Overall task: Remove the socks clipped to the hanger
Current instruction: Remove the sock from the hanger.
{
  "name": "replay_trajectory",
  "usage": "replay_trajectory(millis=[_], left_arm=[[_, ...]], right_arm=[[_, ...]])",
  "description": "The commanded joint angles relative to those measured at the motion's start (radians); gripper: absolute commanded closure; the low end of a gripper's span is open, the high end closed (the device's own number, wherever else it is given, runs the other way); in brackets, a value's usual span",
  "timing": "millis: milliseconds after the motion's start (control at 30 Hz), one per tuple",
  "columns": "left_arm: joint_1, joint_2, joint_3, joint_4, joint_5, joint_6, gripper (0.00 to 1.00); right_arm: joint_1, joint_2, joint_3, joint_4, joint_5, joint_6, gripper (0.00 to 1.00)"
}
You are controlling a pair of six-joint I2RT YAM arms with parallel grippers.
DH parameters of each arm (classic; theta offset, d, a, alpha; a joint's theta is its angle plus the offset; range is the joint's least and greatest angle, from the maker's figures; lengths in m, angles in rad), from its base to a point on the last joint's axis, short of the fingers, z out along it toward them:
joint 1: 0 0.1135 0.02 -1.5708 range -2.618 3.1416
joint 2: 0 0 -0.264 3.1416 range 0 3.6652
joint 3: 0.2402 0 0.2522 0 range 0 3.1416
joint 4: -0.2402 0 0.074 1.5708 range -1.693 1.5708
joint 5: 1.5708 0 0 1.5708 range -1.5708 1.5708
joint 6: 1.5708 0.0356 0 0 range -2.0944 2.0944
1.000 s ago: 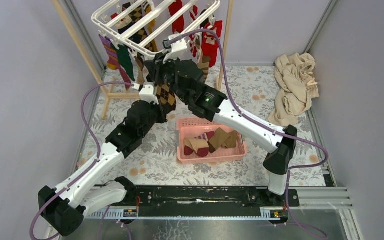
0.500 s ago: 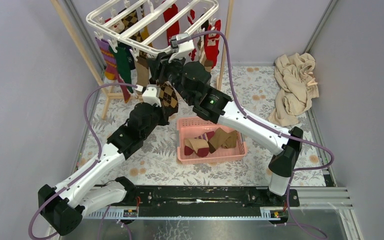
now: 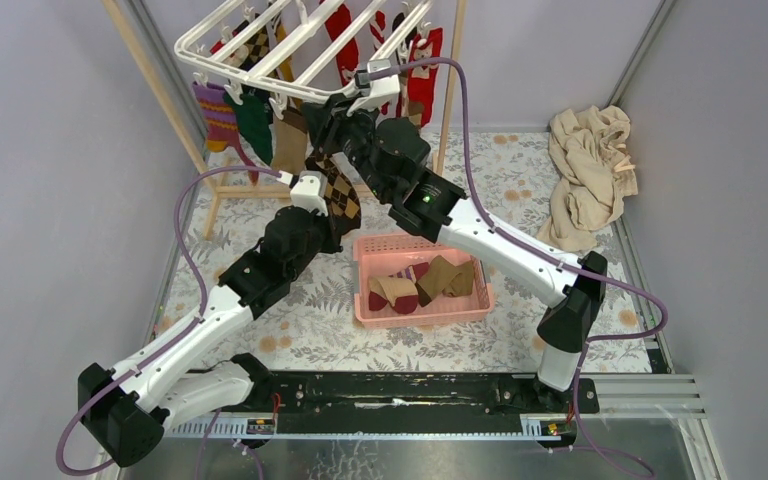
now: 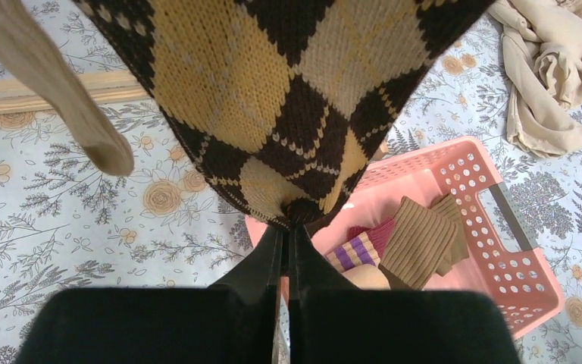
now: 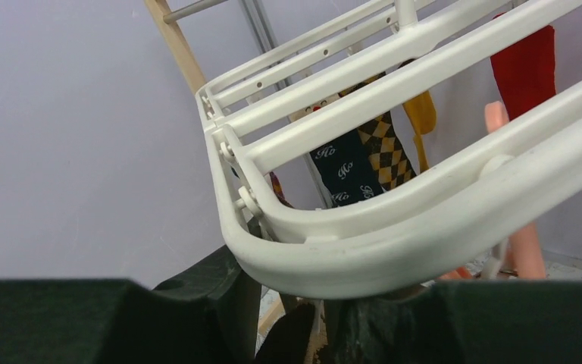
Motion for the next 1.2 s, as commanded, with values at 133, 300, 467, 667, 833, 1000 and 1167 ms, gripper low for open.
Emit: replay_trajectory(millis=[133, 300, 467, 667, 833, 1000, 1167], left_arm=[[-0.01, 0.004, 0.009, 0.01, -0.031, 0.0, 1.0], [-0.01, -0.006, 0.005, 0.003, -0.03, -0.005, 1.0], [-0.01, -0.038, -0.011, -0.047, -0.074, -0.022, 1.0], [-0.01, -0.088, -0.023, -0.109, -0.1, -0.132, 1.0], [-0.011, -0.104, -0.001, -0.129, -0.094, -0.14, 1.0], [-0.01, -0.098, 0.035, -0.147, -0.094, -0.134, 1.0], [-0.01, -0.102, 0.064, -0.142, -0.046, -0.138, 1.0]], right_arm=[[-0.026, -0.065, -0.059, 0.12, -0.013, 0.025, 0.9], [-0.038, -0.091, -0.092, 0.125, -0.011, 0.029, 1.0], [-0.07, -0.124, -0.136, 0.136, -0.03, 0.076, 0.98], [-0.15, -0.159, -0.165, 0.102, -0.16, 0.197, 0.82], [-0.211, -0.177, -0.191, 0.084, -0.246, 0.274, 0.76], [-0.248, -0.176, -0.173, 0.04, -0.313, 0.287, 0.73], [-0.268, -0.19, -0.175, 0.009, -0.34, 0.289, 0.66]])
